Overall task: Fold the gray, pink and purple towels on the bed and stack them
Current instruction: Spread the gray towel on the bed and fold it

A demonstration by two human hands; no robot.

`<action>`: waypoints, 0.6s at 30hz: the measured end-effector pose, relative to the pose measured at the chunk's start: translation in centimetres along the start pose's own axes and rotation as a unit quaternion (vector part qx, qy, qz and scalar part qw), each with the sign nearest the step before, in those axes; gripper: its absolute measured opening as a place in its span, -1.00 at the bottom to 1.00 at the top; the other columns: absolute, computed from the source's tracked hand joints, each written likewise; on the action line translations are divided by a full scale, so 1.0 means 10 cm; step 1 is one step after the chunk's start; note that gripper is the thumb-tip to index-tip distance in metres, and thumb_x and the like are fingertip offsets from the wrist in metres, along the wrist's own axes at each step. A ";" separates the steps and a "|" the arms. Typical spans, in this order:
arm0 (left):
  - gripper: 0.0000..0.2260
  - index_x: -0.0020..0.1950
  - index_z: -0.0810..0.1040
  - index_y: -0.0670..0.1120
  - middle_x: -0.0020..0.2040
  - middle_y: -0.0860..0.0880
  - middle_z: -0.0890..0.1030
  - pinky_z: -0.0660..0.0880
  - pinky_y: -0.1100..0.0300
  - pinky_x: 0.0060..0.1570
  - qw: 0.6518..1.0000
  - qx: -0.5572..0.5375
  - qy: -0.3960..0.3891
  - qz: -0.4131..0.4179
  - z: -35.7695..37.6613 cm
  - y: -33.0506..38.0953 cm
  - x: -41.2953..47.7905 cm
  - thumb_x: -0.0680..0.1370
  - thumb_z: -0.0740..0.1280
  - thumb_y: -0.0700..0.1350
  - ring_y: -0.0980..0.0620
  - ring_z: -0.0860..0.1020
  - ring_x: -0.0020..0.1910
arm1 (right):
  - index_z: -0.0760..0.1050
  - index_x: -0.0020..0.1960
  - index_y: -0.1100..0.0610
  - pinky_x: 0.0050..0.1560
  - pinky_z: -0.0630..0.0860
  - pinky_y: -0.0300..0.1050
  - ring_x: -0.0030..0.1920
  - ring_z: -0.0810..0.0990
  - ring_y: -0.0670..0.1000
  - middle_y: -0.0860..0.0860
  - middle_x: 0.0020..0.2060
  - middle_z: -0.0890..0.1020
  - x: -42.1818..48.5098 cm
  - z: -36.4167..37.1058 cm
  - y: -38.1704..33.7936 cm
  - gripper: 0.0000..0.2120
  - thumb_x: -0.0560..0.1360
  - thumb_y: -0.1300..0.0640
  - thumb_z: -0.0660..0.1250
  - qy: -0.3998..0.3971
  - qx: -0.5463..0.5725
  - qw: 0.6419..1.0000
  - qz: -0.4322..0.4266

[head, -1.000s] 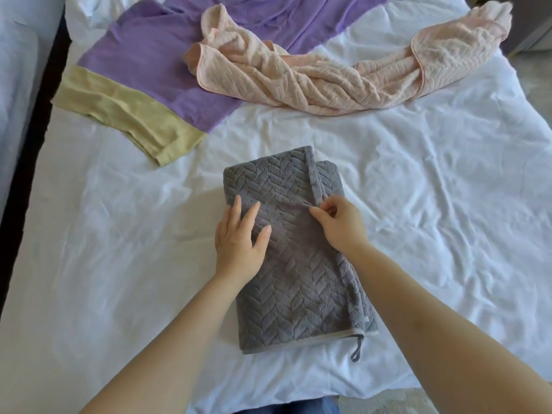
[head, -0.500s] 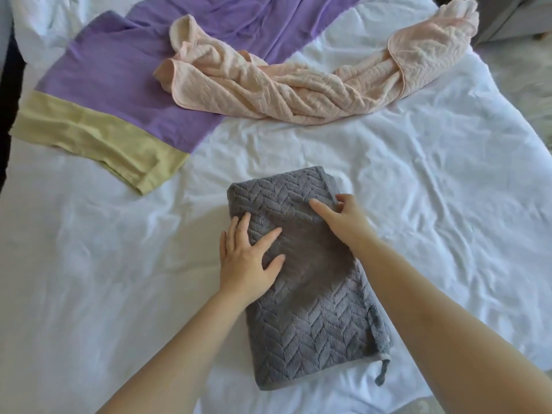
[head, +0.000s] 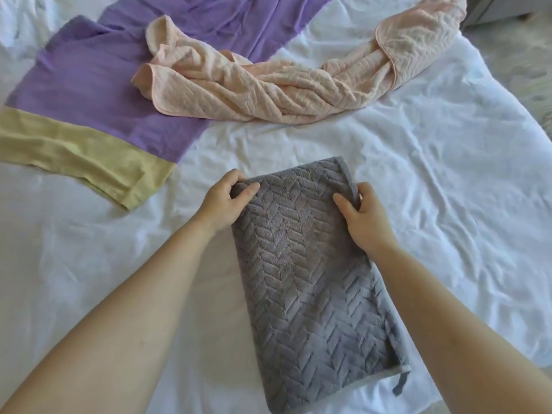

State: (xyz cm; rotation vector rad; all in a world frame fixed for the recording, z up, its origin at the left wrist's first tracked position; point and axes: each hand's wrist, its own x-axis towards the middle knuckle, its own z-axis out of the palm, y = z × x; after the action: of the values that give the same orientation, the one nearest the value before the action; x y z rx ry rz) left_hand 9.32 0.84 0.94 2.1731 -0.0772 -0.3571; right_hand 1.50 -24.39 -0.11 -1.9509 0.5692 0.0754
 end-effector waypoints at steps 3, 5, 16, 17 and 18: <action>-0.78 -0.07 0.44 0.03 -0.24 0.05 0.57 0.23 0.10 0.08 0.984 0.169 0.061 0.003 0.09 -0.13 0.08 0.53 0.29 0.17 -0.07 0.52 -0.13 | 0.33 0.04 0.00 -0.24 0.45 -0.10 -0.18 0.55 0.00 -0.06 -0.14 0.55 0.16 0.11 0.10 -0.73 0.51 -0.14 0.29 0.001 -0.078 0.997 0.014; -0.74 0.00 0.43 0.01 -0.15 -0.03 0.63 0.17 0.06 0.07 0.956 0.282 0.077 -0.004 0.19 -0.21 0.07 0.54 0.25 0.19 -0.12 0.55 -0.05 | 0.32 0.06 0.03 -0.21 0.42 -0.05 -0.17 0.51 0.06 -0.03 -0.14 0.52 0.21 0.20 0.21 -0.66 0.49 -0.20 0.28 -0.020 -0.152 0.987 0.040; -0.48 0.52 0.16 0.15 0.58 0.08 0.05 -0.21 -0.15 0.46 0.886 0.433 -0.036 0.164 0.85 0.00 -0.49 0.58 -0.12 0.24 -0.01 -0.01 0.56 | 0.28 0.21 -0.07 -0.26 0.45 -0.18 -0.14 0.52 -0.19 -0.21 -0.12 0.47 -0.47 -0.15 0.36 -0.55 0.45 -0.24 0.31 -0.068 -0.072 0.994 0.053; -0.46 0.54 0.08 0.15 0.58 0.07 -0.01 -0.25 -0.16 0.45 0.885 0.442 -0.035 0.142 0.91 -0.01 -0.51 0.58 -0.17 0.25 -0.01 -0.08 0.56 | 0.26 0.25 -0.07 -0.22 0.47 -0.14 -0.14 0.53 -0.17 -0.22 -0.11 0.47 -0.60 -0.21 0.38 -0.51 0.44 -0.27 0.30 -0.074 -0.089 0.992 0.057; -0.45 0.55 0.02 0.15 0.59 0.07 -0.05 -0.28 -0.18 0.45 0.884 0.450 -0.032 0.124 0.96 -0.03 -0.51 0.57 -0.20 0.26 -0.02 -0.11 0.56 | 0.23 0.29 -0.07 -0.16 0.47 -0.09 -0.12 0.54 -0.12 -0.21 -0.09 0.49 -0.74 -0.26 0.42 -0.47 0.45 -0.28 0.28 -0.078 -0.113 0.988 0.063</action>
State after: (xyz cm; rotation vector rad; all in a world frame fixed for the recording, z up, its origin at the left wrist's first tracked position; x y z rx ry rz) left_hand 1.74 -5.63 -3.40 3.0156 -0.6692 -0.2664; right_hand -7.30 -25.42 -0.32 -2.1031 0.6001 0.3848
